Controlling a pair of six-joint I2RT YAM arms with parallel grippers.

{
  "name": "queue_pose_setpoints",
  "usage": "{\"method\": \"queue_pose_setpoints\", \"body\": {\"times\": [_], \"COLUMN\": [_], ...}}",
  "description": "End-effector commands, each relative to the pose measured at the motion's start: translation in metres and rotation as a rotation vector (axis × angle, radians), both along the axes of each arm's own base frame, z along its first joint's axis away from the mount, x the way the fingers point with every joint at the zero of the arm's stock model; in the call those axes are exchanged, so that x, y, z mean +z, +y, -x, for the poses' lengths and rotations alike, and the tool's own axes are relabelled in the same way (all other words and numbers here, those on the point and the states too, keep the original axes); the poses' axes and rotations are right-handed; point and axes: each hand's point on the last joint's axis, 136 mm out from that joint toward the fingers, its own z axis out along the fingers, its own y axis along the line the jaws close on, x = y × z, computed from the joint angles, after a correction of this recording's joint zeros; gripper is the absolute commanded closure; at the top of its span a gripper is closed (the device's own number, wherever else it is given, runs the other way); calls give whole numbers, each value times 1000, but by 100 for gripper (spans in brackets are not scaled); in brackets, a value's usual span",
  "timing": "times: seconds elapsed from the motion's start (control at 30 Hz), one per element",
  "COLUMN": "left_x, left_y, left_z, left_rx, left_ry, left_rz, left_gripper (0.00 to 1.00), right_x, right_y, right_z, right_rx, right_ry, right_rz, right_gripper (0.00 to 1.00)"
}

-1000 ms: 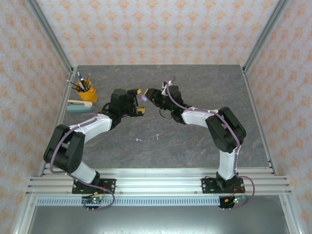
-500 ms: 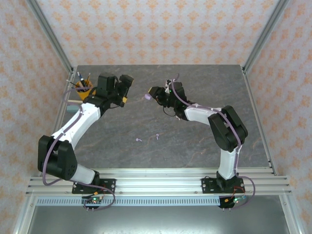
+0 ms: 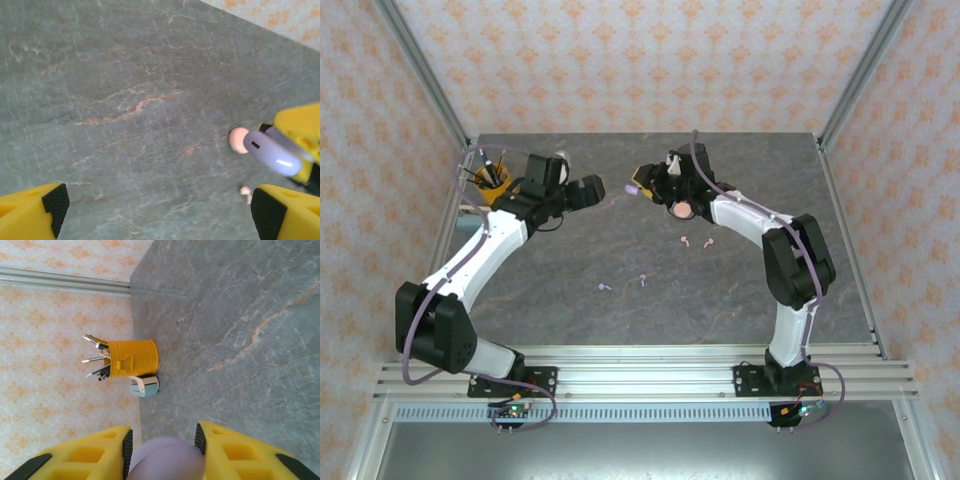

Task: Insert the wireless bluetooth earbuds into the charging case

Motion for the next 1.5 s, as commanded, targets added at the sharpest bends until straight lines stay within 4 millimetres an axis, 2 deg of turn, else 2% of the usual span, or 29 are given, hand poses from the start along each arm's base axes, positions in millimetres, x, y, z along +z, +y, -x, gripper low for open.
{"method": "queue_pose_setpoints", "body": {"times": [0.0, 0.07, 0.2, 0.43, 0.6, 0.97, 1.47], "left_x": [4, 8, 24, 32, 32, 17, 8], "left_y": [-5, -20, -31, -55, -73, -108, -120], "left_z": [7, 12, 22, 34, 41, 56, 50], "left_rx": [-130, -216, -297, -503, -631, -871, -927], "left_ry": [-170, -308, -531, -668, -704, -696, -677], "left_rz": [-215, -257, -279, -373, -457, -645, -658], "left_gripper": [4, 4, 4, 9, 10, 14, 27], "right_x": [22, 22, 23, 30, 36, 43, 55], "right_y": [-5, -7, -10, -11, -12, -6, 12], "right_z": [12, 15, 22, 38, 47, 62, 74], "right_rx": [55, 75, 124, 208, 236, 290, 328], "right_ry": [15, 28, 41, 44, 44, 39, 17], "right_rz": [16, 31, 65, 114, 113, 127, 131], "right_gripper": [63, 63, 63, 63, 63, 63, 63]}}
